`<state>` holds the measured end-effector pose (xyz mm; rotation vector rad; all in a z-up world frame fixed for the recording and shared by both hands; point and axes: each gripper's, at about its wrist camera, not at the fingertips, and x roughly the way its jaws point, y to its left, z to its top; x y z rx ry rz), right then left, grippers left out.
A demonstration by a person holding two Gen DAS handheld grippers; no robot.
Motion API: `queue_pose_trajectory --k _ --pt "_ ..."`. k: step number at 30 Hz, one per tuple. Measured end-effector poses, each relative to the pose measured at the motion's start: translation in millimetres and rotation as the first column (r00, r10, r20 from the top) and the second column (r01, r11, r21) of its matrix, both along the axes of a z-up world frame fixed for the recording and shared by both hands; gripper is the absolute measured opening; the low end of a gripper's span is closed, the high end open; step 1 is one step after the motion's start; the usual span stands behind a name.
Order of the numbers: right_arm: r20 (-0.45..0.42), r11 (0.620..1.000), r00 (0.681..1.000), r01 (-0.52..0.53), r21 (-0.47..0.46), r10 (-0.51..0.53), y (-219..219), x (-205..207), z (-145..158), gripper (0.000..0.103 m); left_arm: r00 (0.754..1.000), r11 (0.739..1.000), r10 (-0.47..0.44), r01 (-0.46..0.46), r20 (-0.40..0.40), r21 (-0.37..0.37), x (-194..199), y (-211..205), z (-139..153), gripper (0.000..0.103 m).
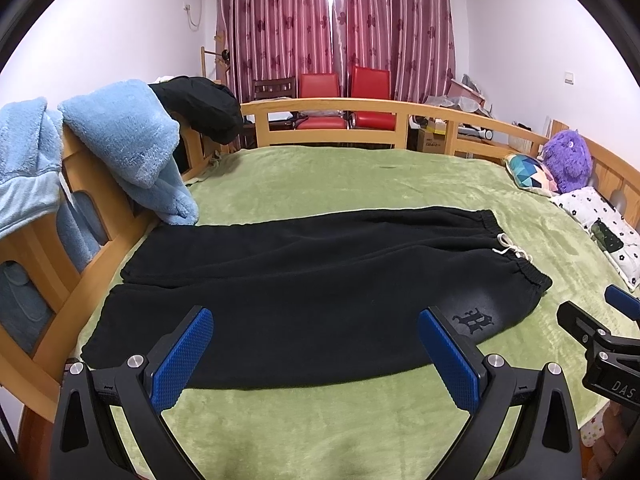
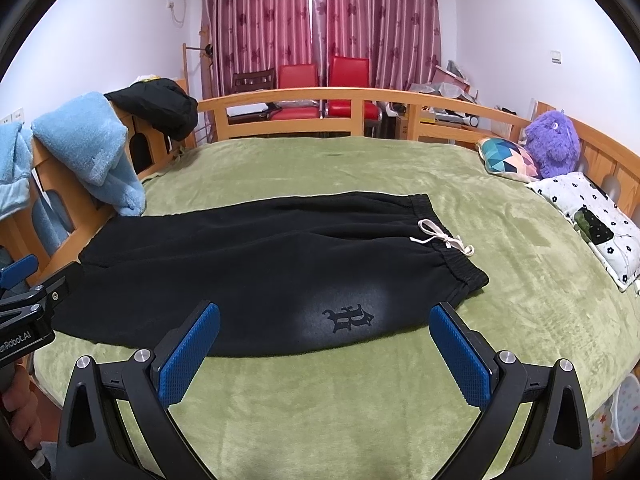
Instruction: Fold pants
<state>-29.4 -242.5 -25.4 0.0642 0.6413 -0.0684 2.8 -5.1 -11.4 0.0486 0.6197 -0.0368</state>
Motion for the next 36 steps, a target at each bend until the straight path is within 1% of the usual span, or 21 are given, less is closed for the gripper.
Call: queue_pose_trajectory --k 8,15,21,28,36 --pt "-0.041 1.0 0.999 0.01 0.004 -0.01 0.5 14.2 -9.8 0.103 0.999 1.0 0.008 -0.007 -0.031 0.006 16.1 -4.9 -10.1 0.103" --pt "-0.084 1.0 0.996 0.013 -0.008 -0.014 2.7 26.8 -20.1 0.103 0.998 1.0 0.015 -0.013 -0.065 0.029 29.2 -7.9 -21.0 0.103" --pt "-0.119 1.0 0.993 0.023 -0.004 -0.024 5.1 37.3 -27.6 0.103 0.996 0.999 0.025 -0.023 -0.08 0.034 36.9 -5.8 -26.0 0.103" --pt "-0.141 0.999 0.989 0.032 -0.012 -0.033 12.5 45.8 -32.9 0.103 0.995 0.999 0.035 -0.031 -0.098 0.039 45.1 -1.7 -30.5 0.103" --pt "-0.147 1.0 0.989 0.017 -0.022 -0.02 24.4 51.2 -36.6 0.103 0.993 0.997 0.048 -0.042 -0.104 0.062 50.3 2.2 -33.5 0.103"
